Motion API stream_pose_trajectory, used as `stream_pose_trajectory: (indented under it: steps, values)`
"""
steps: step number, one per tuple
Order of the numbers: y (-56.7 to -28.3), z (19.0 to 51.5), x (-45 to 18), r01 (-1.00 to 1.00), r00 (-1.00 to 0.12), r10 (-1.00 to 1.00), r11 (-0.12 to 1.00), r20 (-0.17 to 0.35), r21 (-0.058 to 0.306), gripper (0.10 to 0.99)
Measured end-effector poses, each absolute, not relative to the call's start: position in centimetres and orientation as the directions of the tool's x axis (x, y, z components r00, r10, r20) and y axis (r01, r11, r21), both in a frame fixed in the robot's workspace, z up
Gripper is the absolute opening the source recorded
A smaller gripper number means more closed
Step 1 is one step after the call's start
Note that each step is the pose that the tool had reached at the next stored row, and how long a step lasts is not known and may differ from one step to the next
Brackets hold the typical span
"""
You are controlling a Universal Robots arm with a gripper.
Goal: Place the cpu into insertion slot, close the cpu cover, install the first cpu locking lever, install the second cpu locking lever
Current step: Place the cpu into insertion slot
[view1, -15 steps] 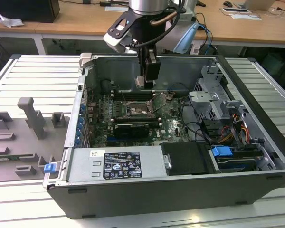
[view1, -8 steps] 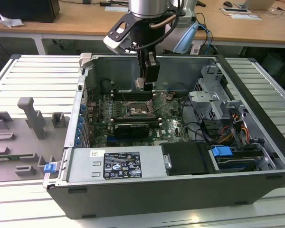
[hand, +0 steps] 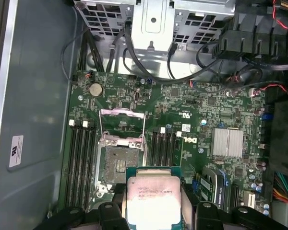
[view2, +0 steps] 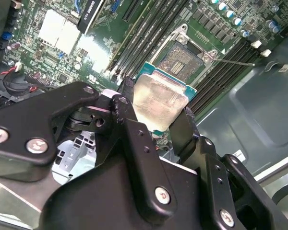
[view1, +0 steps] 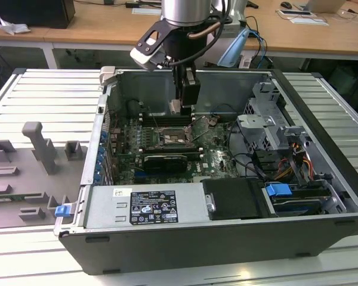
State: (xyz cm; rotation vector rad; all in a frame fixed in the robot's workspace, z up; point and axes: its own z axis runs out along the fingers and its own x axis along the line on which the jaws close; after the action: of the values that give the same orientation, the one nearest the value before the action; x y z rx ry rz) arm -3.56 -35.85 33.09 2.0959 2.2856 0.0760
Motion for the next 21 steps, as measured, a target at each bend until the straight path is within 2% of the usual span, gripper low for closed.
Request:
stream_pose_trajectory:
  steps: [5,10,21]
  values:
    - [-35.9,32.7,-3.6,0.995,-0.082,0.997,0.082,0.004,0.063,0.537]
    - [-35.8,31.7,-3.6,0.998,-0.032,0.999,0.032,0.004,0.063,0.537]
    - [-35.8,30.6,-3.6,0.998,-0.027,1.000,0.026,0.004,0.063,0.537]
